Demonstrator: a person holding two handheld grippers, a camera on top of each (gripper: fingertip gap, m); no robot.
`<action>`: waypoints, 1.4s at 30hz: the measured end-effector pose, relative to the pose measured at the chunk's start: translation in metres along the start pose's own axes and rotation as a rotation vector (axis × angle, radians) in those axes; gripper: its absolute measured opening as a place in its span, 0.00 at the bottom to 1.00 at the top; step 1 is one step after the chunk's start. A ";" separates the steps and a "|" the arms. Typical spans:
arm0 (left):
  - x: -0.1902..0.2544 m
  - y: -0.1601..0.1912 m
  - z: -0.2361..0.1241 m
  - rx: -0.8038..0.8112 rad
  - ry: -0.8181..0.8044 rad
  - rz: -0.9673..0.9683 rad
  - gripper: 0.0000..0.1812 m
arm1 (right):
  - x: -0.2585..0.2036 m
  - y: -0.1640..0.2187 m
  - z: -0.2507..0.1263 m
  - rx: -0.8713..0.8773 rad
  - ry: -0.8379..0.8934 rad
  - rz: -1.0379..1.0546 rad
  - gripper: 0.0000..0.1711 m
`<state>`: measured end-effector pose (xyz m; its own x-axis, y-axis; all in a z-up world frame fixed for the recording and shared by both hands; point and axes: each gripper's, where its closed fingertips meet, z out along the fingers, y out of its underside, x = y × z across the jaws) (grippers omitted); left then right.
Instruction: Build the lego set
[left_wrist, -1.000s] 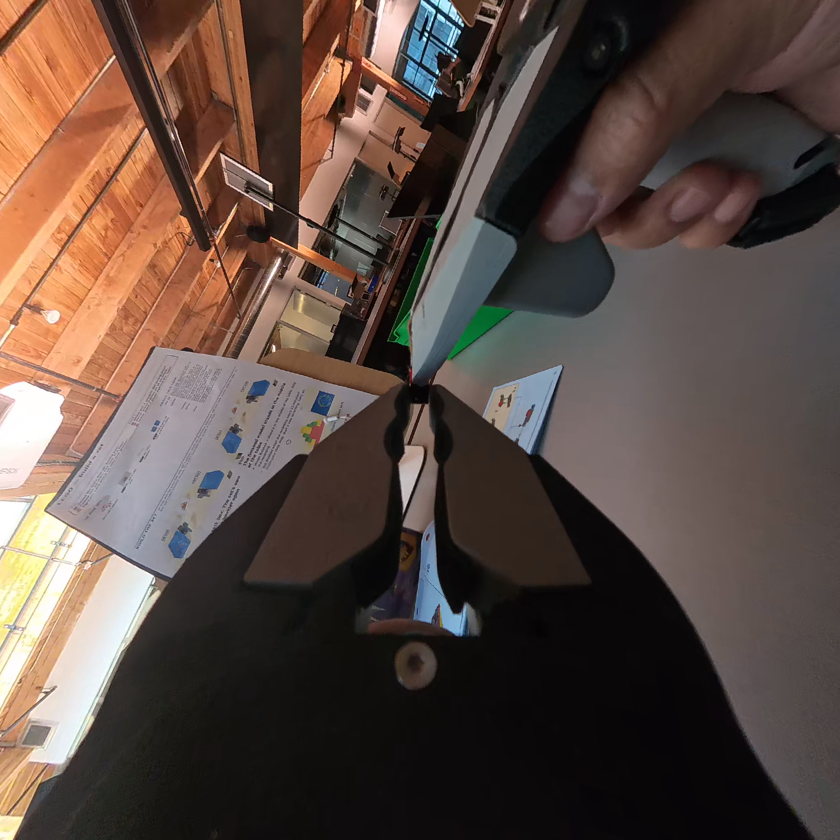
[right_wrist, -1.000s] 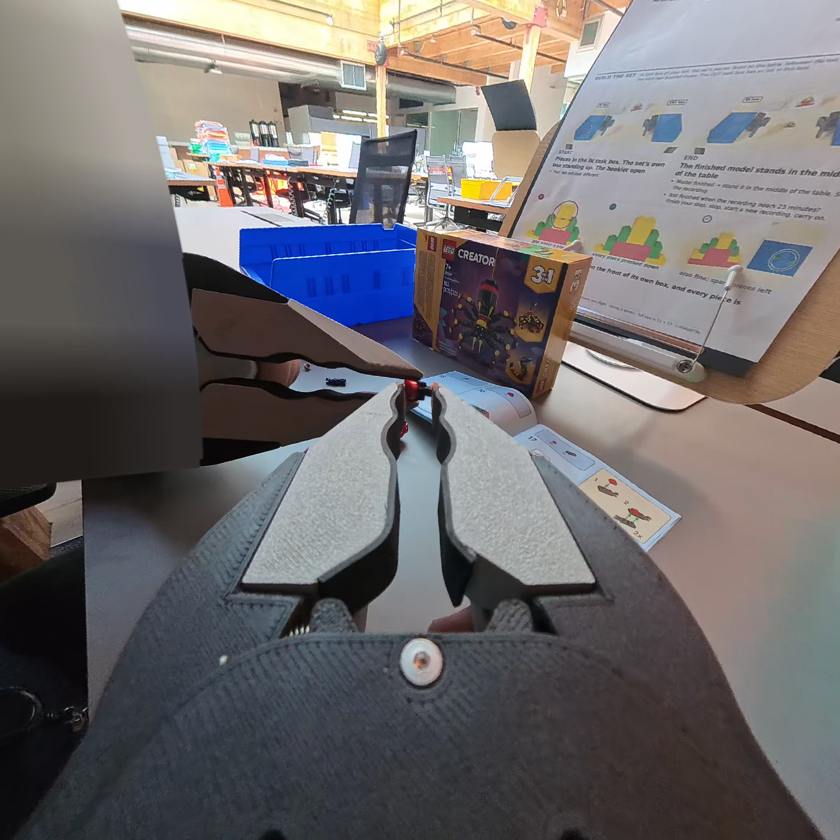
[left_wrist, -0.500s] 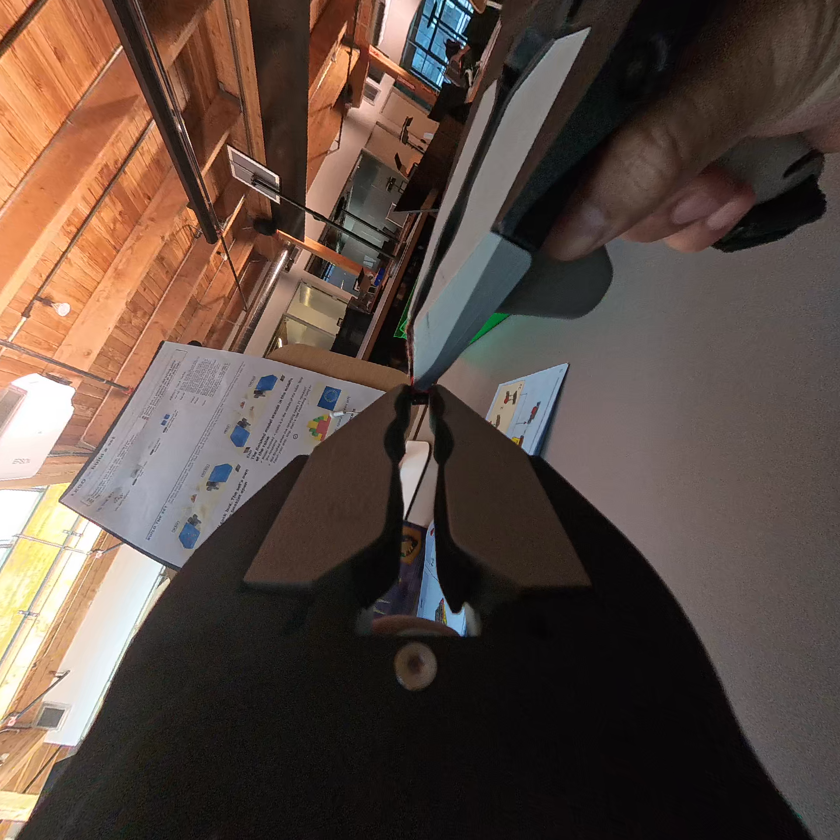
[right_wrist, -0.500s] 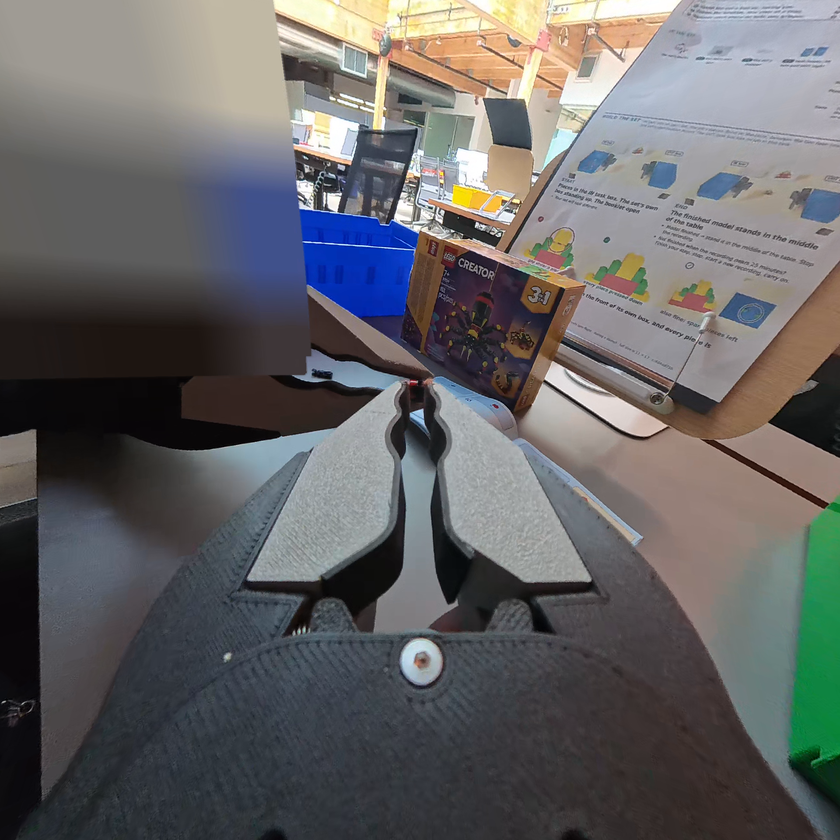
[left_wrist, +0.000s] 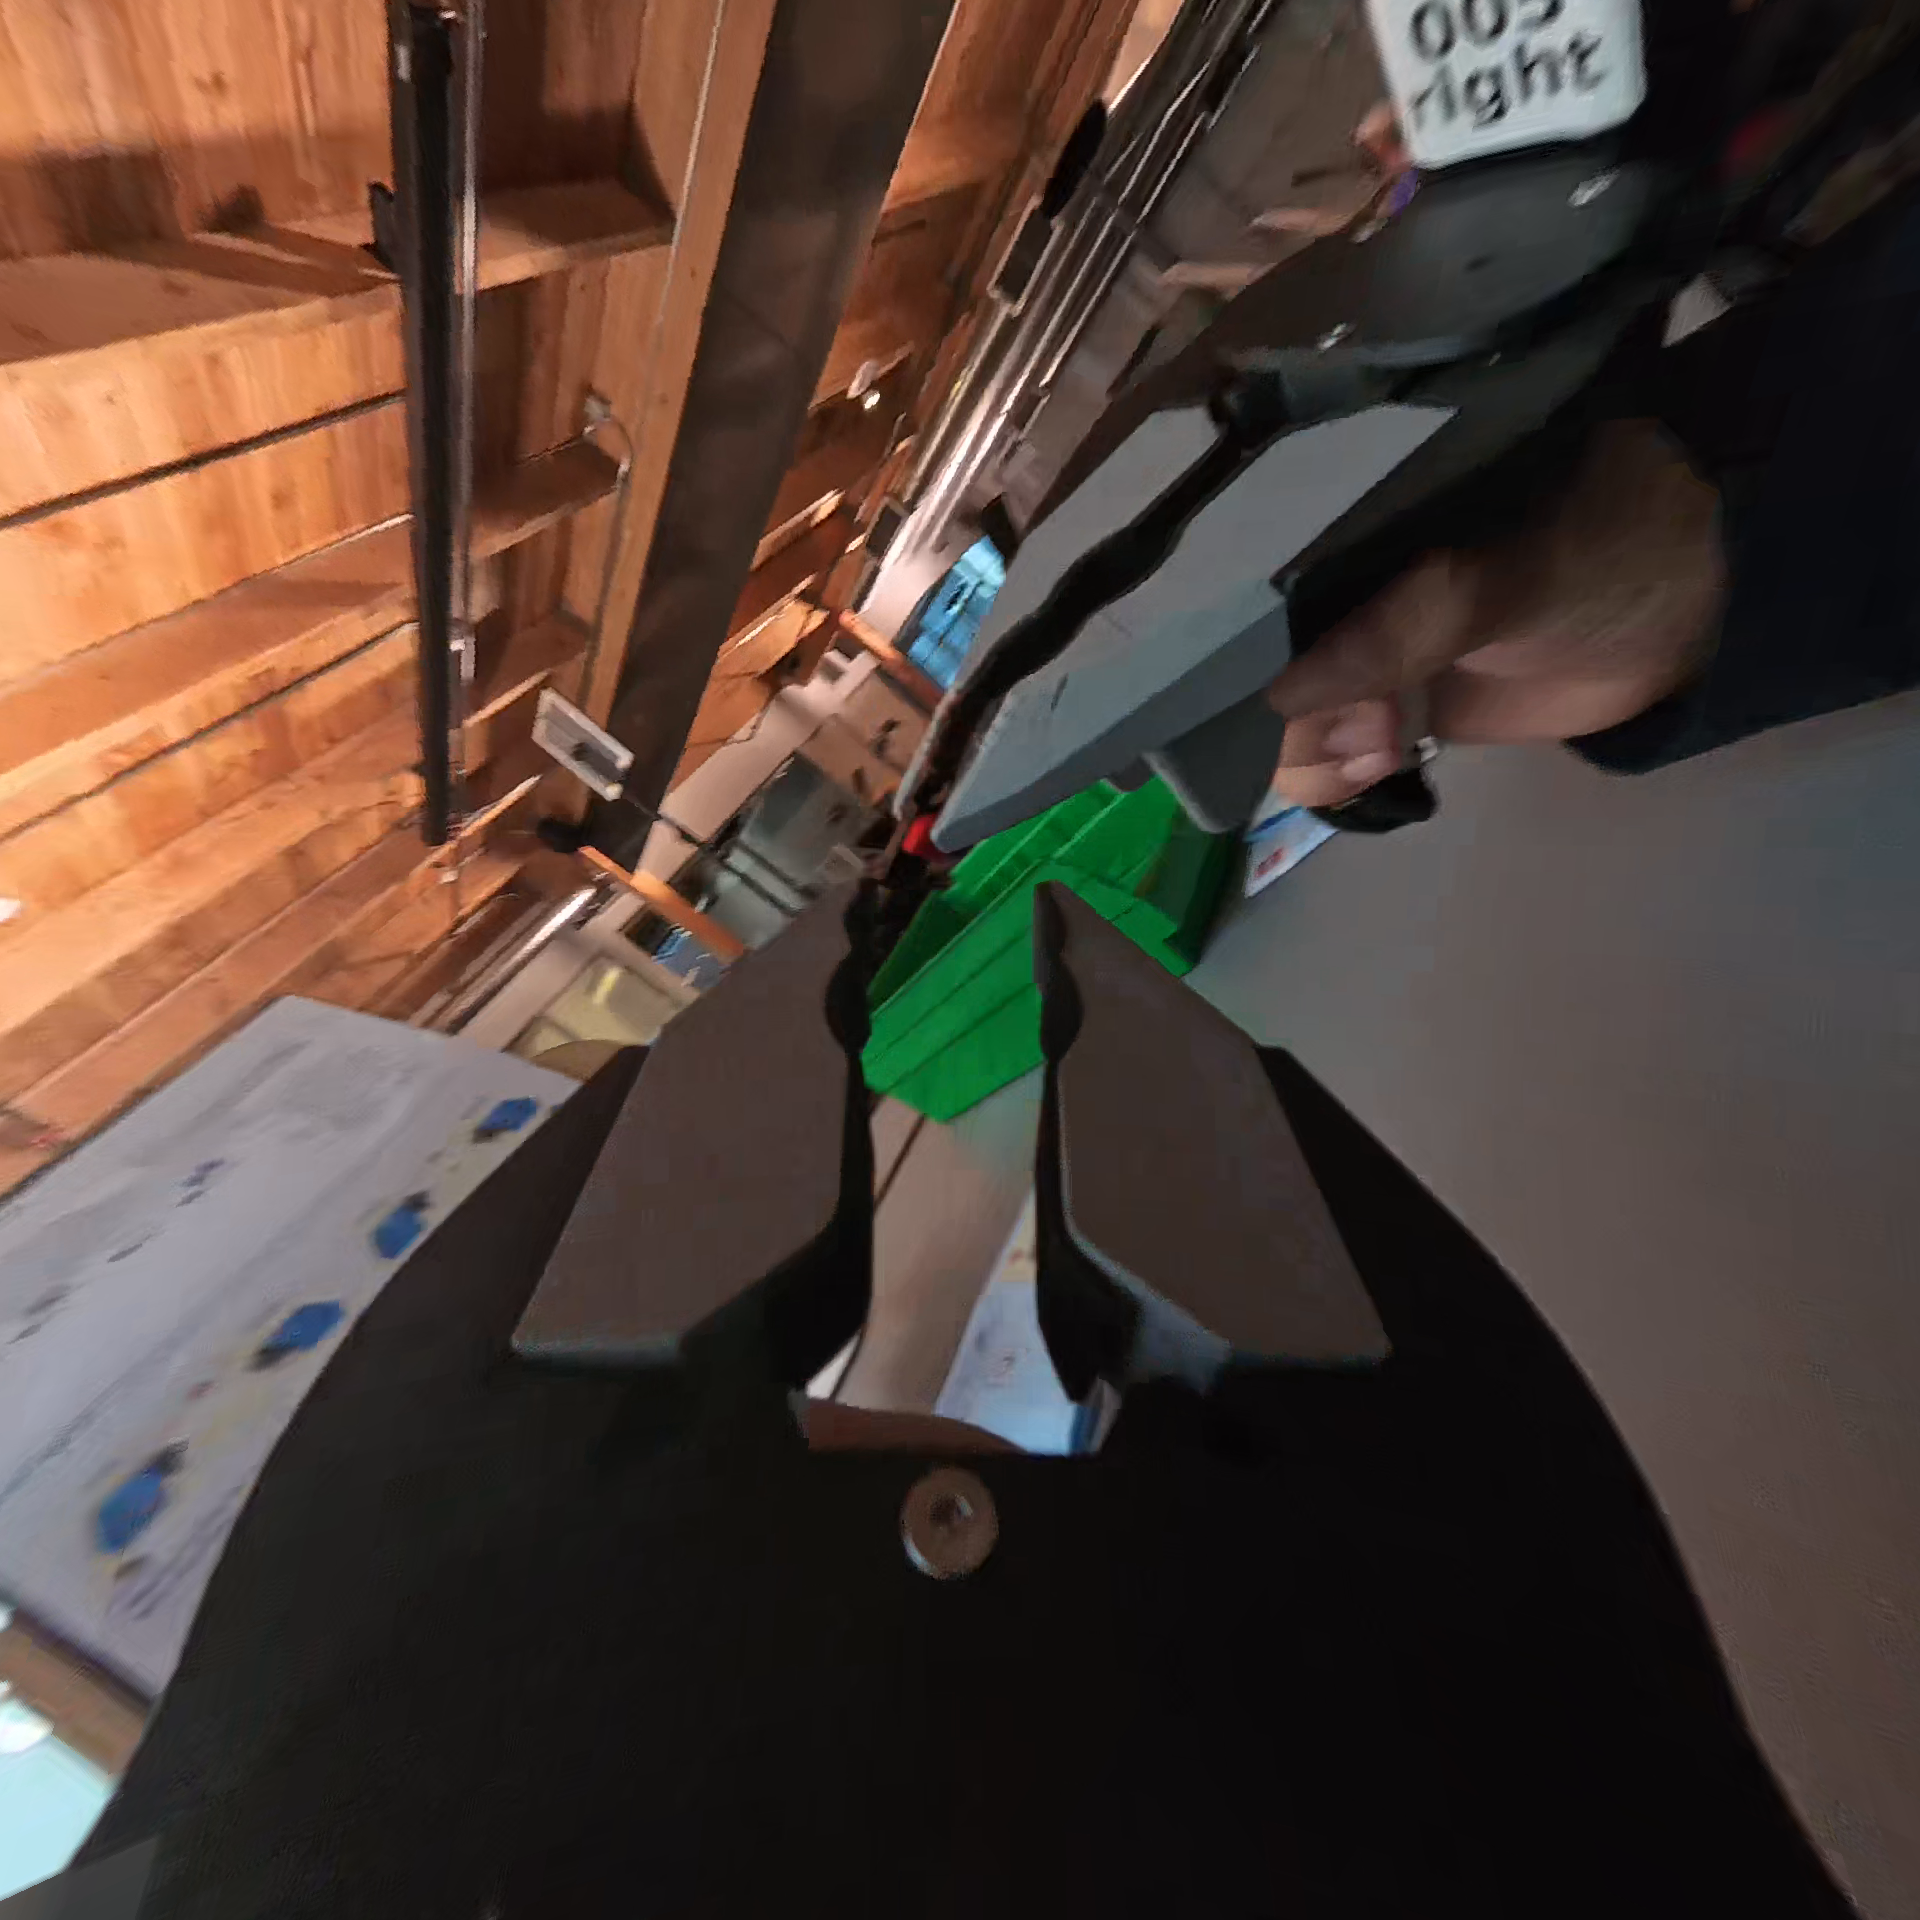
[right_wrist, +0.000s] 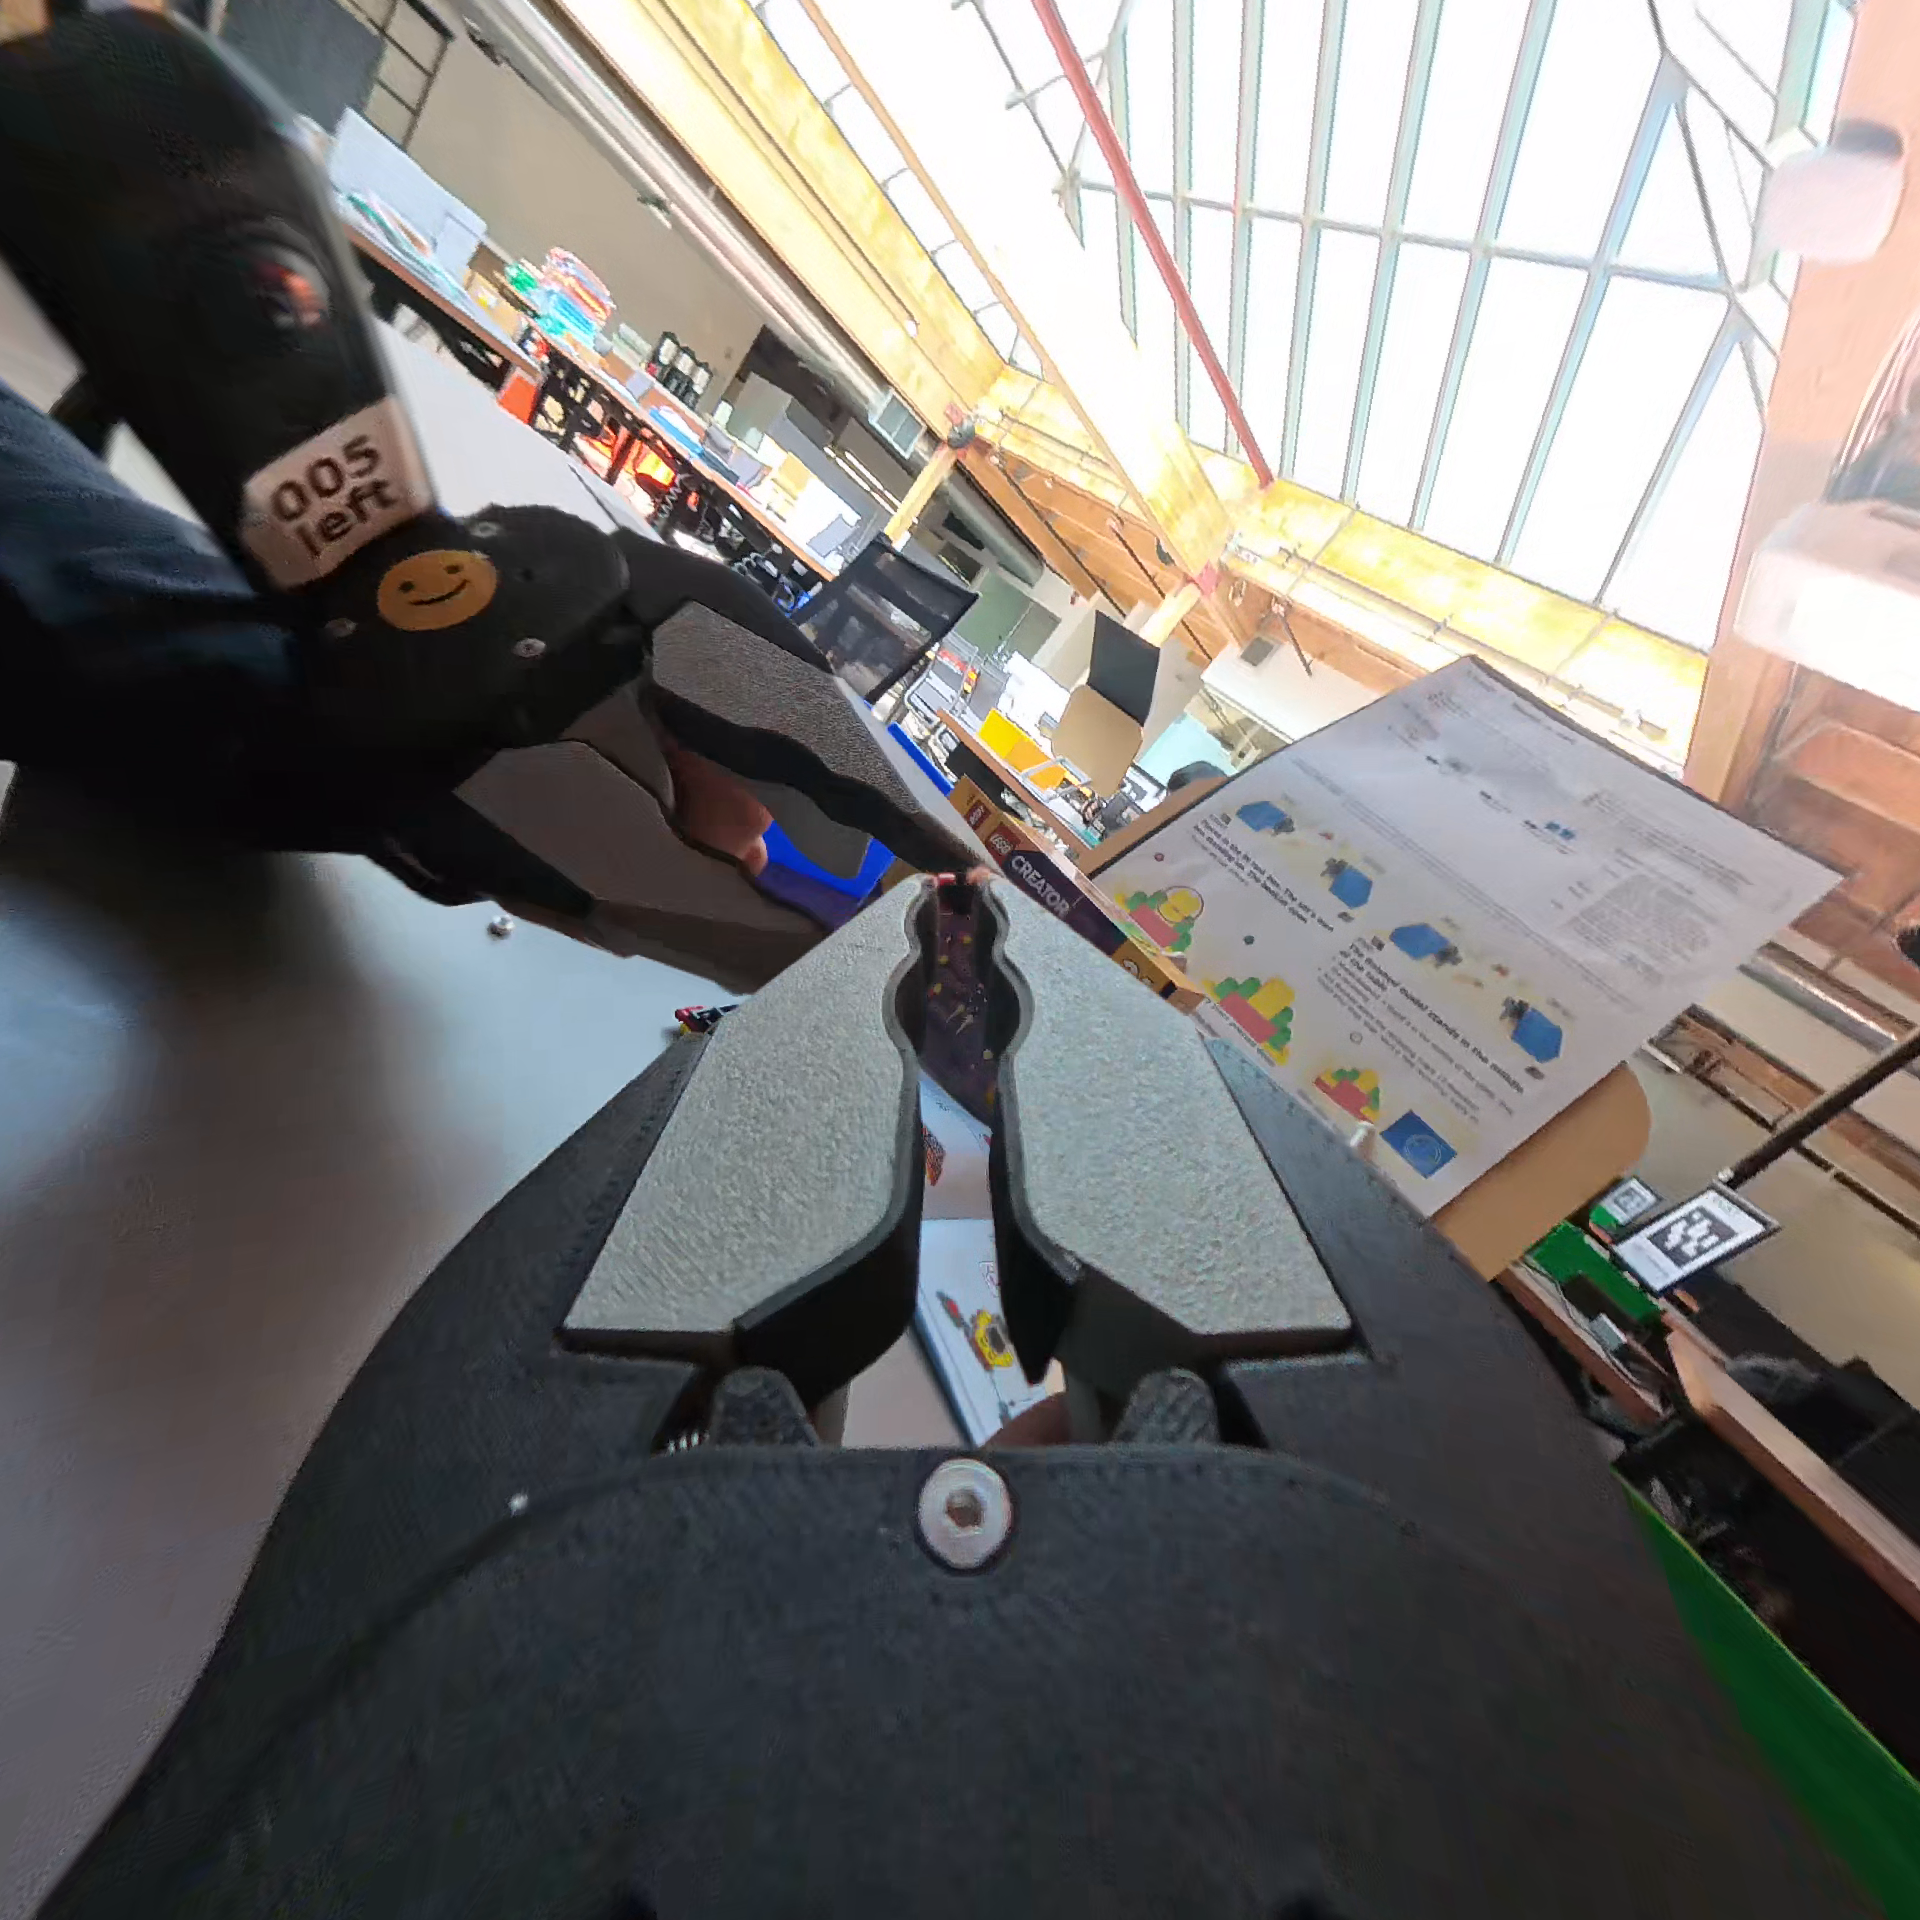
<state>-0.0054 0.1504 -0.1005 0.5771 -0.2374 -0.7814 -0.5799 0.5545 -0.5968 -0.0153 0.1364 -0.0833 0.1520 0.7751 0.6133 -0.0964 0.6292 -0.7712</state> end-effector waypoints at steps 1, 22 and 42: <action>0.005 -0.002 -0.002 0.030 0.062 -0.059 0.16 | -0.001 -0.001 -0.002 0.008 -0.019 -0.008 0.01; 0.016 -0.034 -0.020 0.202 0.447 -0.563 0.06 | -0.026 -0.016 -0.021 0.182 -0.323 0.200 0.02; 0.022 -0.030 -0.022 0.145 0.489 -0.479 0.01 | -0.029 -0.007 -0.022 0.138 -0.355 0.239 0.02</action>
<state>0.0115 0.1110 -0.1039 0.4055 -0.7952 -0.4509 -0.2243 0.3916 -0.8924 0.0030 0.1080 -0.0994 -0.2350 0.8566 0.4594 -0.2215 0.4130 -0.8834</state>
